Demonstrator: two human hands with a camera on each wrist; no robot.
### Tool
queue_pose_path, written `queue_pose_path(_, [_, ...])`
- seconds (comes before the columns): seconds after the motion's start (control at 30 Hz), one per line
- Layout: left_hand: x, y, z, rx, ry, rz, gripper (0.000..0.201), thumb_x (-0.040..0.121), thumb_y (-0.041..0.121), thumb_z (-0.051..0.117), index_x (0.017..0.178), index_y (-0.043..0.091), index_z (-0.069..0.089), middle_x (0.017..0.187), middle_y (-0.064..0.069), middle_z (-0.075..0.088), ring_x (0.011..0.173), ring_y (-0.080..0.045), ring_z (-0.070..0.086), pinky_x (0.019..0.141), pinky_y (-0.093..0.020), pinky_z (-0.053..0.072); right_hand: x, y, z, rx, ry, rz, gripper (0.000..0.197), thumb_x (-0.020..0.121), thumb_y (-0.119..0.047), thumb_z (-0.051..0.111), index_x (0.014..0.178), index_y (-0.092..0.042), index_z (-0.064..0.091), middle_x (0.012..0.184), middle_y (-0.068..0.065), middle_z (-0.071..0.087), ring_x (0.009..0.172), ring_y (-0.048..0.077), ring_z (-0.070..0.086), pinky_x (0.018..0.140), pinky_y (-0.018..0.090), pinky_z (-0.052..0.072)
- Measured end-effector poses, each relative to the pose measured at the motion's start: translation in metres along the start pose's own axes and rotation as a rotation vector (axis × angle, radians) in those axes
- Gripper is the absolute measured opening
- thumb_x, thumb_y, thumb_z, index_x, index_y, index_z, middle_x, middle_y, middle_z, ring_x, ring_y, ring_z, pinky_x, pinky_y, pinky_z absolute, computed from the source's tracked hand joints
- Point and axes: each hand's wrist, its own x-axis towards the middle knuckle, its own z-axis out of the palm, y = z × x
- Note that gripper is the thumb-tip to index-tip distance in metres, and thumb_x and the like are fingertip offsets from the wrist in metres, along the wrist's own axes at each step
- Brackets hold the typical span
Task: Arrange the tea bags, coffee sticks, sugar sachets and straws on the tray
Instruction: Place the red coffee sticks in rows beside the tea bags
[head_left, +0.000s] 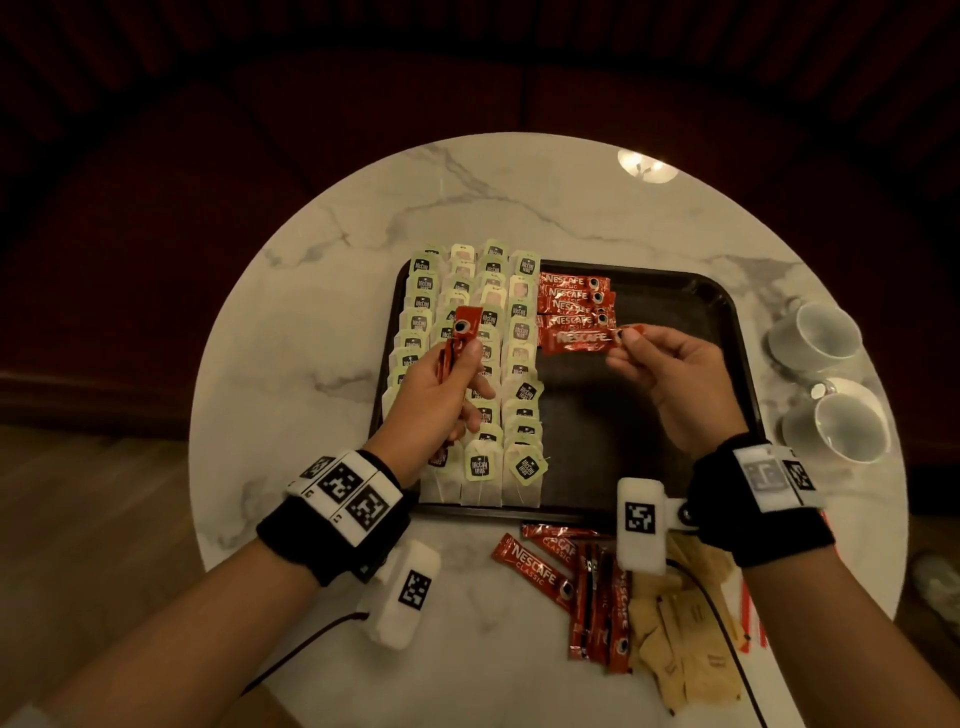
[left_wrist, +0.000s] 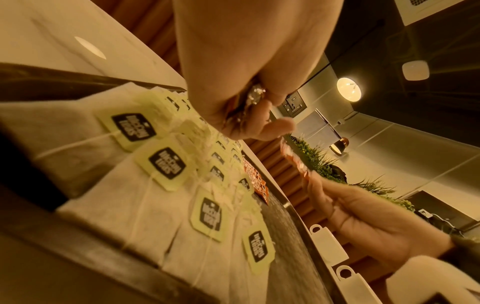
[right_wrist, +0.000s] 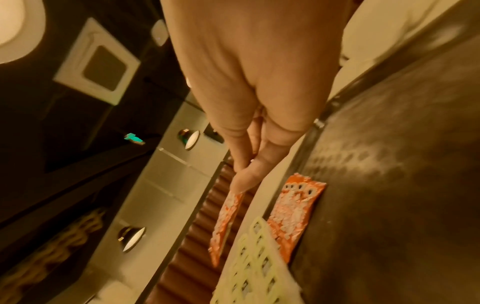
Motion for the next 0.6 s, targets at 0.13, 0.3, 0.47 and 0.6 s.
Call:
queue_pose_path(0.13, [-0.001,-0.004,-0.003,-0.032,-0.018,-0.044,0.031,0.101,0.036,0.045,0.096,0.008,0.058,0.076,-0.001,0.060,0.044,-0.011,0.052,0.035,-0.018,0.033,0.015,0.012,-0.013,0.009,0.103,0.074,0.021,0.097,-0.007,0.056,0.116,0.000,0.060,0.098,0.007,0.067,0.083,0.011,0.069,0.079,0.023,0.059])
queue_pose_path(0.3, [-0.004,-0.009,0.000,0.003,-0.065,-0.076,0.024,0.101,0.028,0.047,0.099,0.009,0.061,0.083,-0.004,0.061,0.049,-0.009,0.057,0.036,-0.018,0.035,0.032,0.030,-0.010,-0.096,0.127,0.138,0.025,0.097,-0.012,0.058,0.119,0.000,0.061,0.097,0.006,0.067,0.086,0.013,0.066,0.072,0.022,0.057])
queue_pose_path(0.47, [-0.006,-0.010,0.001,0.025,-0.087,-0.078,0.023,0.101,0.027,0.047,0.100,0.009,0.061,0.080,-0.003,0.060,0.050,-0.011,0.057,0.036,-0.018,0.034,0.044,0.042,-0.001,-0.211,0.163,0.104,0.027,0.096,-0.014,0.061,0.119,-0.001,0.063,0.095,0.003,0.068,0.080,0.010,0.063,0.060,0.017,0.053])
queue_pose_path(0.6, [-0.005,-0.012,0.000,0.039,-0.087,-0.077,0.025,0.101,0.028,0.047,0.103,0.007,0.061,0.081,-0.005,0.059,0.049,-0.011,0.056,0.035,-0.019,0.034,0.051,0.048,0.001,-0.318,0.213,0.088,0.027,0.093,-0.019,0.067,0.115,-0.004,0.068,0.091,0.003,0.068,0.074,0.010,0.064,0.066,0.023,0.055])
